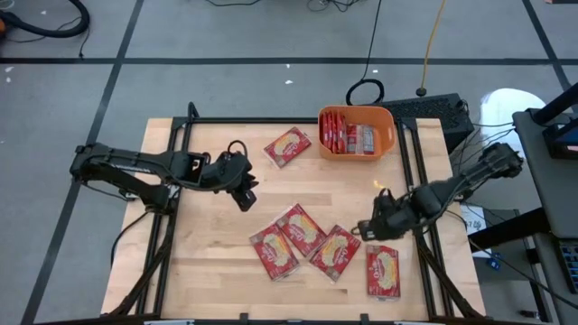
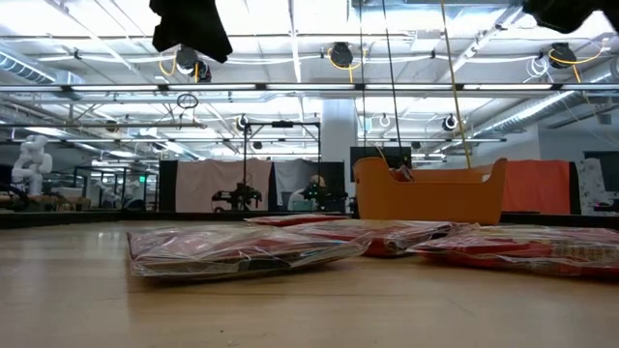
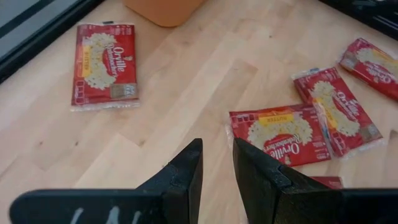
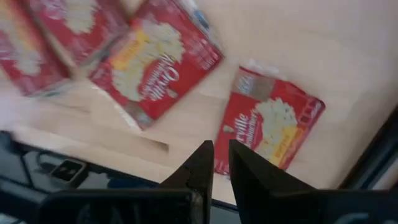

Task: Sort popcorn bags into baskets
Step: Put the red popcorn bag into the orange bin

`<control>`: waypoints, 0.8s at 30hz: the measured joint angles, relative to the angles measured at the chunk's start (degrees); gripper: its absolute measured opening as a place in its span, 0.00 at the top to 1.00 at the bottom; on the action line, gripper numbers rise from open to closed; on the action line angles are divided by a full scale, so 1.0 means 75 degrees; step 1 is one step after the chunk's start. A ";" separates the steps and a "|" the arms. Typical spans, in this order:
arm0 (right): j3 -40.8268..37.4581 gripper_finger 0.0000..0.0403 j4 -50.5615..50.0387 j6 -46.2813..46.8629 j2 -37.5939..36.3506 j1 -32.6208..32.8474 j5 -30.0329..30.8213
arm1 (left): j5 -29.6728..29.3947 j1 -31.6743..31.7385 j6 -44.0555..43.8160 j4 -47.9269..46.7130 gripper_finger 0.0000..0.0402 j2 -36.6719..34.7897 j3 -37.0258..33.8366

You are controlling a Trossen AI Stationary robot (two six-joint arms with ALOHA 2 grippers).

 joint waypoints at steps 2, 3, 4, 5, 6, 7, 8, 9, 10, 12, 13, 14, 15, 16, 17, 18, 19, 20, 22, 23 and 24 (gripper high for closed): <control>0.0000 0.90 0.0019 0.0237 0.0238 0.0168 -0.0135 | 0.0003 -0.0080 -0.0005 0.0002 0.77 0.0000 0.0000; 0.0000 0.90 0.0044 0.0266 0.0374 0.0246 -0.0148 | 0.0004 -0.0125 -0.0011 0.0002 0.77 0.0000 0.0000; 0.0000 0.89 0.0090 0.0286 0.0502 0.0306 -0.0159 | 0.0003 -0.0167 -0.0025 0.0001 0.77 0.0000 0.0000; 0.0000 0.89 0.0159 0.0290 0.0630 0.0354 -0.0178 | 0.0002 -0.0199 -0.0051 0.0003 0.77 0.0000 0.0000; 0.0000 0.87 0.0243 0.0292 0.0753 0.0405 -0.0180 | 0.0002 -0.0217 -0.0059 0.0006 0.77 0.0000 0.0000; 0.0000 0.86 0.0312 0.0291 0.0867 0.0440 -0.0185 | 0.0000 -0.0241 -0.0077 0.0006 0.77 0.0000 0.0000; 0.0000 0.84 0.0402 0.0291 0.0980 0.0463 -0.0182 | 0.0000 -0.0253 -0.0087 0.0006 0.77 0.0000 0.0000; 0.0000 0.81 0.0488 0.0291 0.1089 0.0475 -0.0177 | 0.0000 -0.0253 -0.0096 0.0006 0.77 0.0000 0.0000; 0.0000 0.78 0.0546 0.0290 0.1198 0.0486 -0.0156 | 0.0000 -0.0253 -0.0105 0.0006 0.77 0.0000 0.0000; 0.0000 0.72 0.0557 0.0244 0.1399 0.0486 -0.0160 | 0.0000 -0.0253 -0.0105 0.0005 0.77 0.0000 0.0000; 0.0000 0.69 0.0554 0.0222 0.1504 0.0486 -0.0160 | 0.0000 -0.0253 -0.0087 0.0006 0.77 0.0000 0.0000; 0.0000 0.67 0.0536 0.0203 0.1606 0.0486 -0.0160 | -0.0005 -0.0253 -0.0050 0.0005 0.77 0.0000 0.0000; 0.0000 0.64 0.0503 0.0200 0.1716 0.0486 -0.0160 | -0.0039 -0.0253 -0.0039 0.0006 0.77 0.0000 0.0000; 0.0000 0.61 0.0477 0.0175 0.1827 0.0486 -0.0173 | -0.0093 -0.0253 -0.0024 0.0003 0.77 0.0000 0.0000; 0.0000 0.59 0.0469 0.0143 0.1935 0.0486 -0.0258 | -0.0179 -0.0253 -0.0019 0.0006 0.77 0.0000 0.0000; 0.0000 0.57 0.0464 0.0118 0.2032 0.0486 -0.0342 | -0.0228 -0.0253 -0.0015 0.0006 0.77 0.0000 0.0000; 0.0000 0.55 0.0478 0.0086 0.2127 0.0486 -0.0363 | -0.0259 -0.0253 -0.0017 0.0006 0.77 0.0000 0.0000; 0.0000 0.53 0.0499 0.0061 0.2218 0.0486 -0.0364 | -0.0284 -0.0253 -0.0014 0.0006 0.77 0.0000 0.0000; -0.0003 0.51 0.0493 0.0011 0.2387 0.0486 -0.0382 | -0.0332 -0.0248 -0.0012 0.0006 0.77 0.0000 0.0000; -0.0003 0.50 0.0494 -0.0027 0.2473 0.0486 -0.0376 | -0.0335 -0.0248 -0.0012 0.0006 0.77 0.0000 0.0000; -0.0007 0.50 0.0492 -0.0052 0.2526 0.0485 -0.0376 | -0.0335 -0.0248 -0.0012 0.0006 0.77 0.0000 0.0000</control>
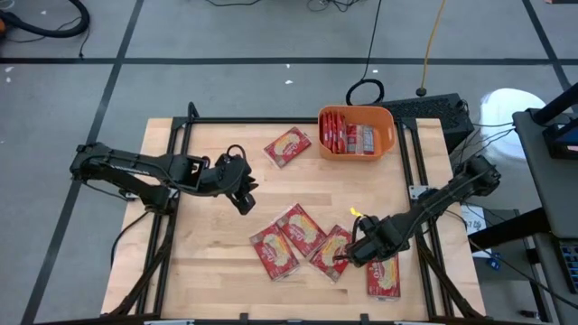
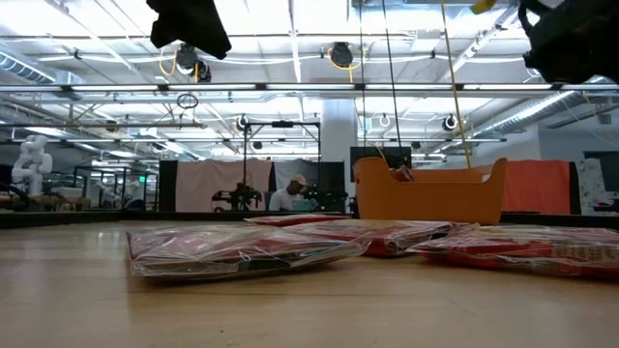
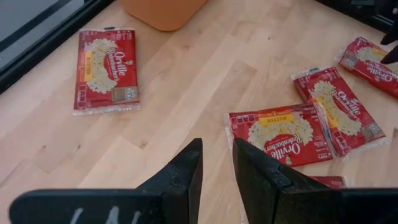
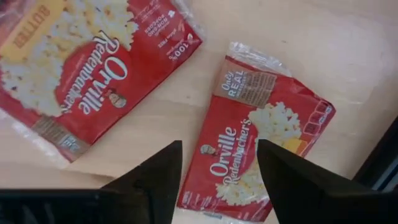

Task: Sort popcorn bags into baskets
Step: Put the red popcorn bag into the orange bin

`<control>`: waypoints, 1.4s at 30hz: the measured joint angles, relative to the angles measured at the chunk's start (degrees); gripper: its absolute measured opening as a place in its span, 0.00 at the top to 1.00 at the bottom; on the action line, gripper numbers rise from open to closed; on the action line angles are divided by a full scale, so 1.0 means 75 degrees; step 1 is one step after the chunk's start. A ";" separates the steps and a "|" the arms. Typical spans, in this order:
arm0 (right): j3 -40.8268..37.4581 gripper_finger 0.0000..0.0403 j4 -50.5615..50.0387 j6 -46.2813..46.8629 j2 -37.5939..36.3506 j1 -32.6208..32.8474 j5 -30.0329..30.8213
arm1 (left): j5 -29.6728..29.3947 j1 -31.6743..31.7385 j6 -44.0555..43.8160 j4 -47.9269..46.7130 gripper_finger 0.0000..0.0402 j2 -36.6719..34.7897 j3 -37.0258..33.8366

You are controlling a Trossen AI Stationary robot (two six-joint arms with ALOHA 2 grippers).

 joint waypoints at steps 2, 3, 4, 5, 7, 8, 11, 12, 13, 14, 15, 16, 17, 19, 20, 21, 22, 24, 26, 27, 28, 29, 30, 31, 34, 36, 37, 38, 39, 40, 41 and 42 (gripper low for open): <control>-0.0083 0.50 0.0056 -0.0054 0.0080 -0.0001 -0.0033 | 0.0000 0.0000 0.0000 -0.0001 0.77 0.0000 0.0000; -0.0177 0.50 0.0120 -0.0063 0.0098 -0.0001 -0.0076 | 0.0000 0.0000 0.0000 0.0000 0.77 0.0000 0.0000; -0.0281 0.50 0.0227 -0.0069 0.0110 0.0001 -0.0148 | 0.0000 0.0000 -0.0001 -0.0003 0.77 0.0000 0.0000; -0.0405 0.51 0.0379 -0.0091 0.0111 0.0001 -0.0181 | 0.0000 0.0000 -0.0004 -0.0001 0.77 0.0000 0.0000; -0.0646 0.51 0.0713 -0.0091 0.0111 -0.0001 -0.0184 | 0.0000 0.0000 -0.0012 -0.0002 0.77 0.0000 -0.0002; -0.0766 0.52 0.0874 -0.0061 0.0111 -0.0001 -0.0178 | 0.0000 0.0000 -0.0008 -0.0001 0.77 0.0000 0.0000; -0.1145 0.52 0.1321 -0.0004 0.0111 -0.0001 -0.0175 | 0.0000 0.0000 -0.0006 -0.0003 0.77 0.0000 -0.0002; -0.1305 0.52 0.1507 -0.0001 0.0111 -0.0001 -0.0175 | 0.0000 0.0000 -0.0006 -0.0003 0.77 0.0000 -0.0003; -0.1452 0.52 0.1691 0.0013 0.0114 -0.0001 -0.0177 | 0.0000 0.0000 -0.0006 -0.0003 0.77 0.0000 0.0000; -0.1574 0.52 0.1834 0.0019 0.0114 -0.0001 -0.0178 | 0.0000 0.0000 -0.0003 -0.0003 0.77 0.0000 0.0000; -0.1681 0.52 0.1939 0.0020 0.0114 -0.0001 -0.0178 | 0.0000 0.0000 -0.0003 -0.0003 0.77 0.0000 -0.0002; -0.1781 0.52 0.2051 0.0018 0.0112 -0.0001 -0.0182 | 0.0000 0.0000 -0.0004 -0.0003 0.77 0.0000 -0.0003; -0.1873 0.52 0.2179 -0.0011 0.0111 -0.0001 -0.0183 | 0.0000 0.0000 -0.0003 -0.0003 0.77 0.0000 -0.0003; -0.1995 0.52 0.2385 -0.0069 0.0110 -0.0001 -0.0193 | 0.0001 0.0000 -0.0003 -0.0003 0.77 0.0000 -0.0002; -0.2014 0.53 0.2423 -0.0095 0.0105 -0.0001 -0.0199 | 0.0003 0.0000 0.0000 -0.0003 0.77 0.0000 -0.0003; -0.2022 0.54 0.2422 -0.0135 0.0102 -0.0001 -0.0204 | 0.0003 0.0000 0.0003 -0.0003 0.77 0.0000 -0.0003; -0.2022 0.55 0.2407 -0.0161 0.0102 -0.0001 -0.0207 | 0.0003 0.0000 0.0003 -0.0006 0.77 0.0000 -0.0003; -0.2024 0.59 0.2382 -0.0184 0.0102 -0.0001 -0.0213 | 0.0001 0.0000 0.0006 -0.0006 0.77 0.0000 -0.0003; -0.2025 0.64 0.2382 -0.0190 0.0102 -0.0001 -0.0211 | -0.0005 0.0000 0.0009 -0.0004 0.77 0.0000 -0.0003; -0.2025 0.67 0.2389 -0.0203 0.0102 -0.0001 -0.0209 | -0.0023 0.0000 0.0009 -0.0006 0.77 0.0000 -0.0003; -0.2025 0.70 0.2402 -0.0209 0.0102 -0.0001 -0.0204 | -0.0049 0.0000 0.0019 -0.0005 0.77 0.0000 -0.0003; -0.2025 0.74 0.2407 -0.0222 0.0102 -0.0001 -0.0201 | -0.0058 0.0000 0.0051 -0.0003 0.77 0.0000 -0.0003; -0.2025 0.77 0.2407 -0.0237 0.0102 -0.0001 -0.0192 | -0.0061 0.0000 0.0093 -0.0003 0.77 0.0000 -0.0003; -0.2025 0.80 0.2407 -0.0242 0.0102 -0.0001 -0.0189 | -0.0061 0.0000 0.0158 -0.0005 0.77 0.0000 -0.0003; -0.2025 0.91 0.2425 -0.0335 0.0102 -0.0001 -0.0189 | -0.0064 0.0000 0.0286 -0.0006 0.77 -0.0003 -0.0003; -0.2025 0.97 0.2498 -0.0420 0.0102 -0.0001 -0.0210 | -0.0064 0.0000 0.0336 -0.0003 0.77 0.0000 -0.0003; -0.2025 0.98 0.2550 -0.0473 0.0102 -0.0003 -0.0253 | -0.0064 0.0000 0.0365 -0.0004 0.77 0.0000 -0.0003; -0.2025 0.99 0.2601 -0.0541 0.0103 -0.0007 -0.0331 | -0.0064 0.0000 0.0383 -0.0004 0.77 0.0000 -0.0003; -0.2025 0.99 0.2681 -0.0593 0.0105 -0.0007 -0.0370 | -0.0064 0.0000 0.0393 -0.0006 0.77 0.0000 -0.0003; -0.2028 0.99 0.2802 -0.0624 0.0099 -0.0004 -0.0386 | -0.0064 0.0000 0.0393 -0.0006 0.77 0.0000 -0.0003; -0.2031 0.99 0.2934 -0.0690 0.0060 -0.0001 -0.0359 | -0.0064 0.0000 0.0394 -0.0003 0.77 0.0000 -0.0003; -0.2036 0.99 0.3075 -0.0817 0.0023 -0.0001 -0.0329 | -0.0064 0.0000 0.0399 -0.0006 0.77 0.0000 -0.0003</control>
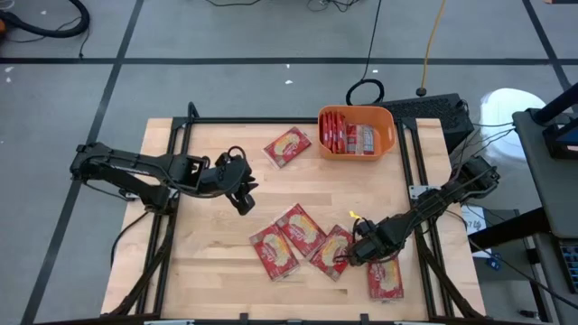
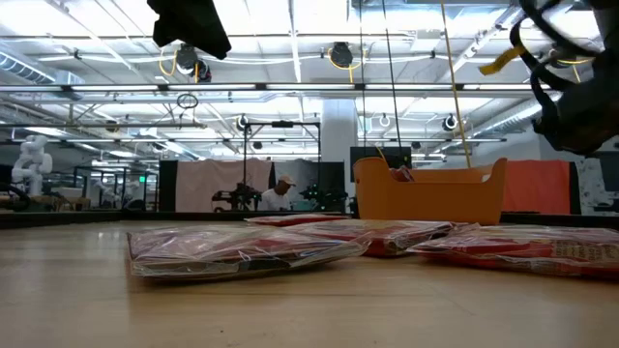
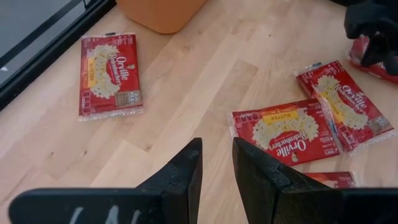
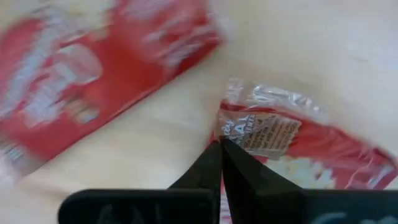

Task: Sort popcorn bags into baskets
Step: Put the red popcorn bag into the orange bin

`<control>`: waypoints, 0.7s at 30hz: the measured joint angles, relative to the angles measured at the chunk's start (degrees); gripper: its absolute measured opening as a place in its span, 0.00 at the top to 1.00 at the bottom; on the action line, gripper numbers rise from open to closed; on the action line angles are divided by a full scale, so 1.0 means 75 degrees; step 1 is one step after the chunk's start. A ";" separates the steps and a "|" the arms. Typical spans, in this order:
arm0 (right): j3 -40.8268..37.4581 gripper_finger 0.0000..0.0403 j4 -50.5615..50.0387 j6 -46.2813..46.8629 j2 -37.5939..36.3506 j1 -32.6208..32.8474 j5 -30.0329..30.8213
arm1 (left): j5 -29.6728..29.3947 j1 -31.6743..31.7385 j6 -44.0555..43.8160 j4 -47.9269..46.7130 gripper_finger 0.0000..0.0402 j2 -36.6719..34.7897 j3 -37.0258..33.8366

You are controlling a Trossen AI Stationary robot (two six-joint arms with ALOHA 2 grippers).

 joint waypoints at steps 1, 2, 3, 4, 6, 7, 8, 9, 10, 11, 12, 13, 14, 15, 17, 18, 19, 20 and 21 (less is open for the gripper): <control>0.0000 1.00 0.0153 -0.0166 -0.0038 -0.0004 0.0009 | 0.0000 0.0000 0.0000 0.0000 0.77 0.0000 0.0000; 0.0000 1.00 0.0274 -0.0285 -0.0069 -0.0021 0.0011 | 0.0000 0.0000 0.0000 0.0002 0.77 0.0000 0.0000; 0.0000 1.00 0.0362 -0.0426 -0.0110 -0.0029 0.0013 | -0.0001 0.0000 0.0000 0.0003 0.77 0.0000 0.0000; 0.0000 1.00 0.0437 -0.0566 -0.0146 -0.0029 0.0015 | -0.0001 0.0000 0.0000 0.0001 0.77 0.0000 0.0000; 0.0000 1.00 0.0578 -0.0822 -0.0242 -0.0052 0.0010 | -0.0003 0.0000 0.0000 0.0000 0.77 0.0000 0.0000; 0.0000 1.00 0.0613 -0.0943 -0.0296 -0.0050 0.0033 | -0.0003 0.0000 0.0003 0.0002 0.77 0.0000 0.0000; 0.0000 1.00 0.0617 -0.1078 -0.0364 -0.0050 0.0053 | -0.0001 0.0000 0.0003 0.0000 0.77 0.0000 0.0000; 0.0000 1.00 0.0603 -0.1165 -0.0417 -0.0050 0.0128 | -0.0003 0.0000 0.0003 0.0000 0.77 0.0000 0.0000; 0.0000 1.00 0.0574 -0.1200 -0.0492 -0.0052 0.0183 | -0.0003 0.0000 0.0003 -0.0003 0.77 0.0000 0.0000; 0.0000 1.00 0.0504 -0.1217 -0.0554 -0.0052 0.0218 | -0.0003 0.0000 0.0016 -0.0006 0.77 0.0000 0.0000; 0.0000 1.00 0.0388 -0.1223 -0.0619 -0.0052 0.0219 | -0.0003 0.0000 0.0017 -0.0006 0.77 0.0000 0.0000; 0.0003 1.00 0.0279 -0.1221 -0.0677 -0.0052 0.0223 | -0.0003 0.0000 0.0017 -0.0006 0.77 0.0000 0.0000; 0.0002 1.00 0.0179 -0.1207 -0.0737 -0.0052 0.0273 | -0.0003 0.0000 0.0017 -0.0007 0.77 0.0000 0.0000; 0.0000 1.00 0.0122 -0.1118 -0.0808 -0.0048 0.0396 | -0.0003 0.0000 0.0017 -0.0009 0.77 0.0000 0.0000; 0.0000 1.00 0.0177 -0.1015 -0.0942 0.0002 0.0622 | -0.0003 0.0000 0.0015 -0.0009 0.77 0.0000 0.0000; 0.0003 1.00 0.0252 -0.1010 -0.0986 0.0007 0.0630 | -0.0003 0.0000 0.0016 -0.0010 0.77 0.0000 0.0000; 0.0003 0.99 0.0352 -0.1026 -0.0992 0.0019 0.0604 | -0.0003 0.0000 0.0015 -0.0012 0.77 0.0000 0.0000; 0.0003 0.97 0.0461 -0.1063 -0.0986 0.0048 0.0583 | -0.0003 0.0000 0.0015 -0.0012 0.77 0.0000 0.0000; 0.0003 0.95 0.0548 -0.1085 -0.0975 0.0088 0.0586 | -0.0003 0.0000 0.0015 -0.0012 0.77 0.0000 0.0000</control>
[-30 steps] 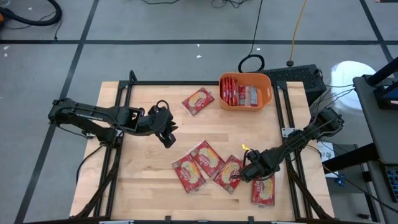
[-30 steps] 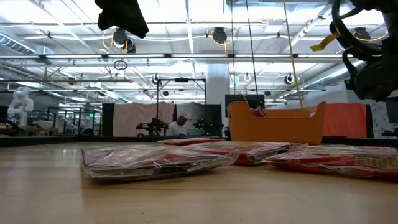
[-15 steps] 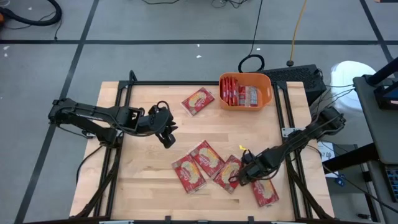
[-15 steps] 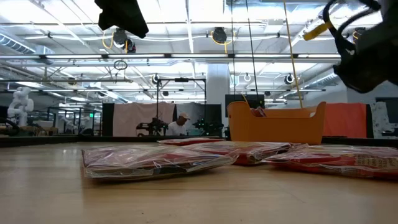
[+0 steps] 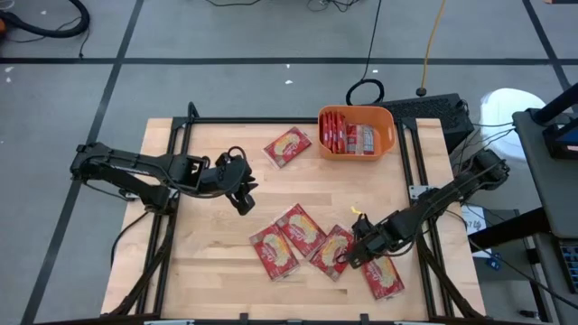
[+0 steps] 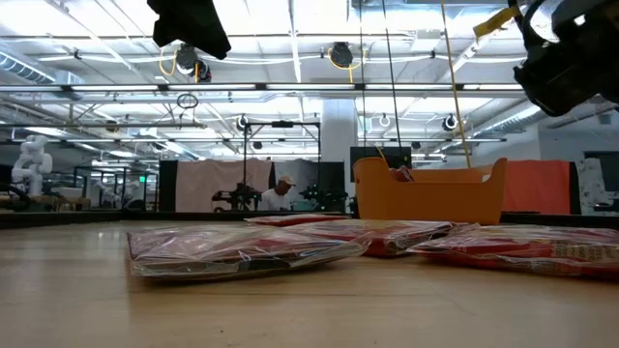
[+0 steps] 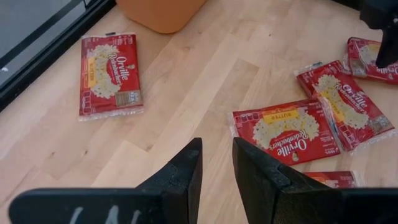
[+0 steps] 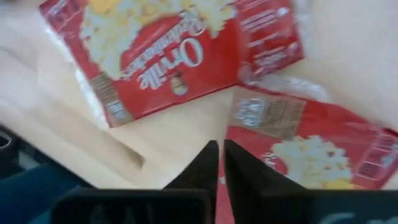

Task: Sort popcorn bags into baskets
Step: Put the red popcorn bag into the orange bin

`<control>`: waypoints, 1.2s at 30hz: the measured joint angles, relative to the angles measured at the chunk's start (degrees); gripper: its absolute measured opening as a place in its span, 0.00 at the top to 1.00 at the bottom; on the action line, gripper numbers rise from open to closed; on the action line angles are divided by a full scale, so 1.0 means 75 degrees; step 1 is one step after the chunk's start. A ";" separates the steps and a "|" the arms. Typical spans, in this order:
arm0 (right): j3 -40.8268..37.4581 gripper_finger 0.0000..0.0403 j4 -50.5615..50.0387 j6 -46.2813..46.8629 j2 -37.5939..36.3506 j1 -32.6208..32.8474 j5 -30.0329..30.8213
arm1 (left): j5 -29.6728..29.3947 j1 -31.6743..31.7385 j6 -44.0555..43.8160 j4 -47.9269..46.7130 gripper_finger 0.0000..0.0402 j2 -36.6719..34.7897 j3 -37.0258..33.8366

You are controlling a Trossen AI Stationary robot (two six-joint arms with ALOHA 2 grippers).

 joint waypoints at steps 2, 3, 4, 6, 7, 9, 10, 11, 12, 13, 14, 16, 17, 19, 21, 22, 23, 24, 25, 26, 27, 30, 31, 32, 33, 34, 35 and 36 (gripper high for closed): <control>0.0000 0.90 0.0020 0.0027 0.0048 0.0076 -0.0004 | 0.0000 0.0000 -0.0006 0.0000 0.77 0.0000 0.0000; 0.0001 0.86 -0.0046 0.0099 0.0089 0.0111 -0.0001 | 0.0000 0.0000 -0.0011 0.0000 0.77 0.0000 0.0000; 0.0003 0.83 -0.0178 0.0173 0.0141 0.0165 0.0037 | 0.0000 0.0000 -0.0019 0.0000 0.77 0.0000 0.0000; 0.0003 0.77 -0.0399 0.0228 0.0203 0.0247 0.0178 | 0.0000 0.0000 -0.0055 0.0000 0.77 0.0000 0.0000; 0.0003 0.74 -0.0414 0.0237 0.0220 0.0267 0.0236 | 0.0000 0.0000 -0.0061 -0.0004 0.77 0.0000 0.0000; 0.0003 0.68 -0.0308 0.0182 0.0282 0.0315 0.0426 | 0.0000 0.0000 -0.0053 -0.0006 0.77 0.0000 0.0000; 0.0003 0.65 -0.0269 0.0120 0.0321 0.0333 0.0471 | 0.0000 0.0000 -0.0047 -0.0006 0.77 0.0000 0.0000; 0.0003 0.62 -0.0224 0.0076 0.0362 0.0344 0.0471 | 0.0000 0.0000 -0.0039 -0.0006 0.77 0.0000 0.0000; 0.0003 0.60 -0.0149 0.0011 0.0415 0.0347 0.0452 | 0.0000 0.0000 -0.0038 -0.0006 0.77 0.0000 0.0000; 0.0003 0.57 -0.0050 -0.0085 0.0476 0.0353 0.0449 | 0.0000 0.0000 -0.0027 -0.0007 0.77 0.0000 0.0000; 0.0003 0.55 0.0033 -0.0194 0.0537 0.0376 0.0448 | 0.0000 0.0003 -0.0020 -0.0006 0.77 0.0000 0.0000; 0.0003 0.52 0.0078 -0.0310 0.0645 0.0437 0.0439 | 0.0000 0.0017 -0.0017 -0.0009 0.77 0.0000 0.0000; 0.0006 0.51 0.0066 -0.0296 0.0693 0.0456 0.0423 | 0.0000 0.0016 -0.0017 -0.0012 0.77 0.0000 0.0000; 0.0006 0.49 0.0047 -0.0241 0.0814 0.0486 0.0420 | 0.0000 0.0017 -0.0017 -0.0015 0.77 0.0000 0.0000; 0.0012 0.49 0.0059 -0.0220 0.0897 0.0515 0.0409 | 0.0000 0.0016 -0.0016 -0.0016 0.77 0.0000 0.0000; 0.0015 0.49 0.0056 -0.0243 0.0922 0.0512 0.0416 | 0.0000 0.0016 -0.0015 -0.0015 0.77 0.0000 0.0000; 0.0019 0.49 0.0053 -0.0285 0.0964 0.0512 0.0423 | -0.0001 0.0015 -0.0015 -0.0015 0.77 0.0000 0.0000; 0.0028 0.49 0.0040 -0.0317 0.1013 0.0512 0.0426 | -0.0012 0.0015 -0.0015 -0.0015 0.77 0.0000 0.0000; 0.0029 0.50 -0.0012 -0.0338 0.1033 0.0512 0.0436 | -0.0052 0.0015 -0.0012 -0.0012 0.77 0.0000 0.0000; 0.0031 0.51 -0.0057 -0.0369 0.1056 0.0512 0.0442 | -0.0084 0.0015 -0.0009 -0.0015 0.77 0.0000 0.0000; 0.0033 0.53 -0.0060 -0.0437 0.1107 0.0512 0.0430 | -0.0131 0.0015 0.0014 -0.0015 0.77 0.0000 0.0000; 0.0044 0.59 -0.0197 -0.0509 0.1212 0.0509 0.0410 | -0.0208 0.0017 0.0163 -0.0008 0.77 0.0000 0.0000; 0.0044 0.62 -0.0239 -0.0509 0.1258 0.0509 0.0391 | -0.0212 0.0017 0.0229 0.0001 0.77 0.0000 0.0000; 0.0044 0.65 -0.0324 -0.0509 0.1280 0.0509 0.0388 | -0.0220 0.0019 0.0283 0.0002 0.77 0.0001 0.0000; 0.0042 0.68 -0.0393 -0.0509 0.1288 0.0509 0.0383 | -0.0230 0.0032 0.0341 0.0000 0.77 0.0003 0.0000; 0.0041 0.72 -0.0456 -0.0511 0.1293 0.0509 0.0380 | -0.0230 0.0035 0.0356 0.0006 0.77 0.0003 0.0000; 0.0039 0.75 -0.0501 -0.0512 0.1293 0.0503 0.0376 | -0.0235 0.0037 0.0356 0.0006 0.77 0.0003 0.0000; 0.0035 0.79 -0.0519 -0.0512 0.1284 0.0465 0.0375 | -0.0233 0.0058 0.0356 0.0003 0.77 0.0003 0.0000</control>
